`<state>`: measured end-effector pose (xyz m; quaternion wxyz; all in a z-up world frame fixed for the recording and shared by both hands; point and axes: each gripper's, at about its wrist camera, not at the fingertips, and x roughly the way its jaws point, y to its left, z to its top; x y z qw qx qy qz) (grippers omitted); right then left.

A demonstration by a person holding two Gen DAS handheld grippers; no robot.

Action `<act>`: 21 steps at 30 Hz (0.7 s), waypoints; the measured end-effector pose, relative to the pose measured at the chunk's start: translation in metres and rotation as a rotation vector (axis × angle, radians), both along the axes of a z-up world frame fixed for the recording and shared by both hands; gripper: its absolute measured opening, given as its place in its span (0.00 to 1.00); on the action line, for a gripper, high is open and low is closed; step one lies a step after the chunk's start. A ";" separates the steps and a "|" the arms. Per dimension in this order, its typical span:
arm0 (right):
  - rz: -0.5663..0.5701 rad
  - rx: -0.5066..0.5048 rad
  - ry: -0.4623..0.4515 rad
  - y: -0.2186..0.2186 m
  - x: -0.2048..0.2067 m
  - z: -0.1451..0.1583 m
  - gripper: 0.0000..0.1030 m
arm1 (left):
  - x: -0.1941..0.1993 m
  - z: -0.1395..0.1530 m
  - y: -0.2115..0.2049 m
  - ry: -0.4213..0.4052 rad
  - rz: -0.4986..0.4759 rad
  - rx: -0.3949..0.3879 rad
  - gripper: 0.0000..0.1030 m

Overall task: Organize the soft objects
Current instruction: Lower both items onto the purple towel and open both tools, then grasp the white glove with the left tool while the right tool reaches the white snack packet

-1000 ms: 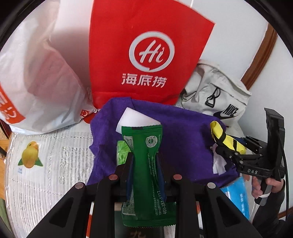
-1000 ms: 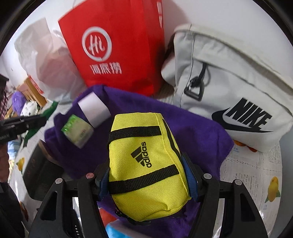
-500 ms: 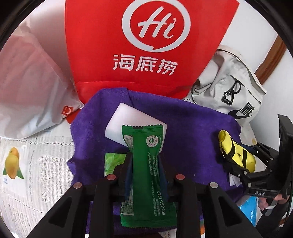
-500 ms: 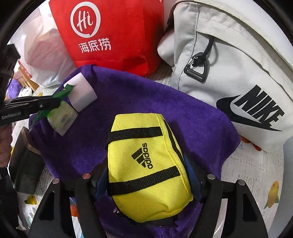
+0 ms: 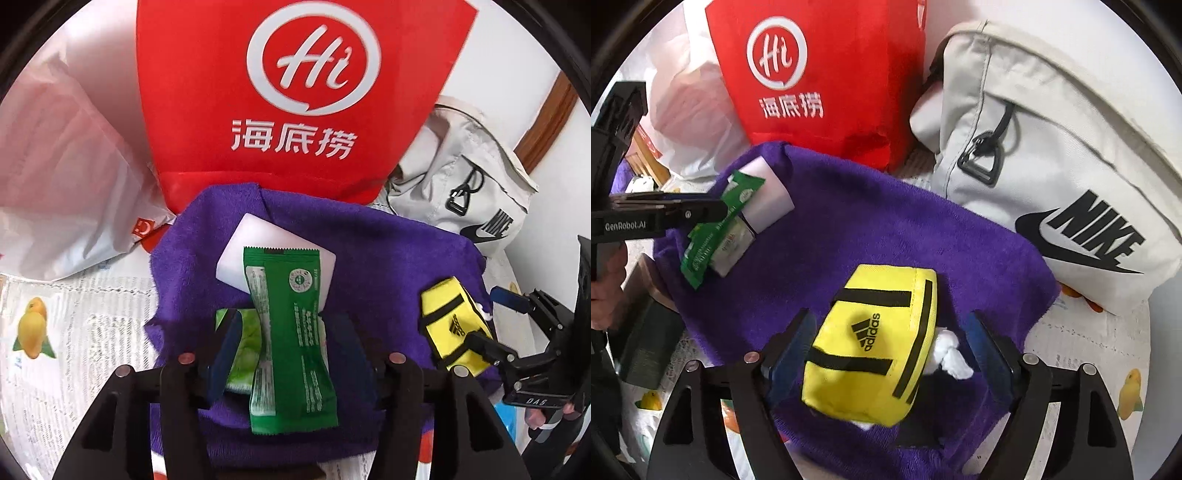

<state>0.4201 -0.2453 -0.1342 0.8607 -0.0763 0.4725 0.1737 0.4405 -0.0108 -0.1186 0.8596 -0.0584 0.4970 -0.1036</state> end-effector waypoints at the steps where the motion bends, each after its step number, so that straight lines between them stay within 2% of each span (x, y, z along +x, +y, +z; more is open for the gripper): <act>1: -0.002 0.006 -0.004 -0.001 -0.003 0.003 0.80 | -0.004 0.003 0.000 -0.007 -0.003 0.009 0.52; 7: -0.028 0.054 -0.046 -0.009 -0.036 0.028 0.80 | -0.041 0.027 -0.001 -0.058 -0.010 0.056 0.54; 12: -0.060 0.124 -0.085 -0.019 -0.082 0.054 0.80 | -0.086 0.049 -0.004 -0.095 -0.021 0.092 0.57; 15: -0.069 0.155 -0.105 -0.019 -0.111 0.066 0.80 | -0.117 0.059 -0.005 -0.108 -0.038 0.073 0.67; 18: -0.070 0.169 -0.121 -0.017 -0.142 0.075 0.80 | -0.150 0.065 -0.009 -0.108 -0.073 0.021 0.68; 21: -0.073 0.179 -0.128 -0.014 -0.175 0.079 0.80 | -0.181 0.067 -0.013 -0.107 -0.086 0.007 0.69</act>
